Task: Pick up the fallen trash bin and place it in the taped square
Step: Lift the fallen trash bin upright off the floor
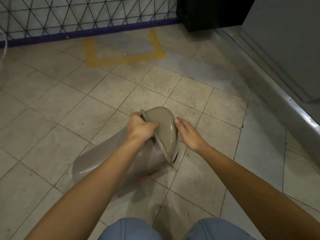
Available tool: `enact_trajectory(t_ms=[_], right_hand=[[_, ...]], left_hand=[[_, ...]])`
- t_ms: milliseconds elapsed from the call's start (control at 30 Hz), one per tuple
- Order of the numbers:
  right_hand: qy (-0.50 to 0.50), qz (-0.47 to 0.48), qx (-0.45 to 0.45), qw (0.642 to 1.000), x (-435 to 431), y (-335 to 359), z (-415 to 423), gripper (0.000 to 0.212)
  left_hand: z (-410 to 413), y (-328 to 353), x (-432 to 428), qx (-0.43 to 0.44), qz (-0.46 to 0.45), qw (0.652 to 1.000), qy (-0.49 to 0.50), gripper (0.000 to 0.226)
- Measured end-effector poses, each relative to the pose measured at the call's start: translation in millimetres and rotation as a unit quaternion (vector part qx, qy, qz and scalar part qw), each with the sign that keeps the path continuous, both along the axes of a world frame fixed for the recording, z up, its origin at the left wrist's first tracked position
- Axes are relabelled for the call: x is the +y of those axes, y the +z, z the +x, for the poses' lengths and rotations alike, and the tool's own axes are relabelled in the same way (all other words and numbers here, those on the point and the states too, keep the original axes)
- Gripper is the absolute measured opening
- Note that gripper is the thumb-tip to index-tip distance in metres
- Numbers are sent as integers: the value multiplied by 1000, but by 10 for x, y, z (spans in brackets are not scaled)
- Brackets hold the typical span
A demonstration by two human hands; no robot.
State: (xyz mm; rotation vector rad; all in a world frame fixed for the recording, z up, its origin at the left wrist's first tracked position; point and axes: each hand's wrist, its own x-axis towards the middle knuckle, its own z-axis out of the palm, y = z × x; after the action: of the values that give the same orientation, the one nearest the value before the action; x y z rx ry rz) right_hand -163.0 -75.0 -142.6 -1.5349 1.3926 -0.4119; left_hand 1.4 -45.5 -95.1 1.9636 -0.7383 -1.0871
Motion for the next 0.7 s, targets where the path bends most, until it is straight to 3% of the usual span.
enact_trajectory(t_ms=[167,467,700], right_hand=[[12,20,-5,1000,-24,22,-44,58],[-82,98,4,992,-141,93,-126,88],[-117,59,-30,991,-275,261,-231,95]], left_hand=[[136,228,-6,46,-40,997,36,44],[323,561,-62,139,-119,981,67,63],[400,596,-65,173,-156,970,62,50]])
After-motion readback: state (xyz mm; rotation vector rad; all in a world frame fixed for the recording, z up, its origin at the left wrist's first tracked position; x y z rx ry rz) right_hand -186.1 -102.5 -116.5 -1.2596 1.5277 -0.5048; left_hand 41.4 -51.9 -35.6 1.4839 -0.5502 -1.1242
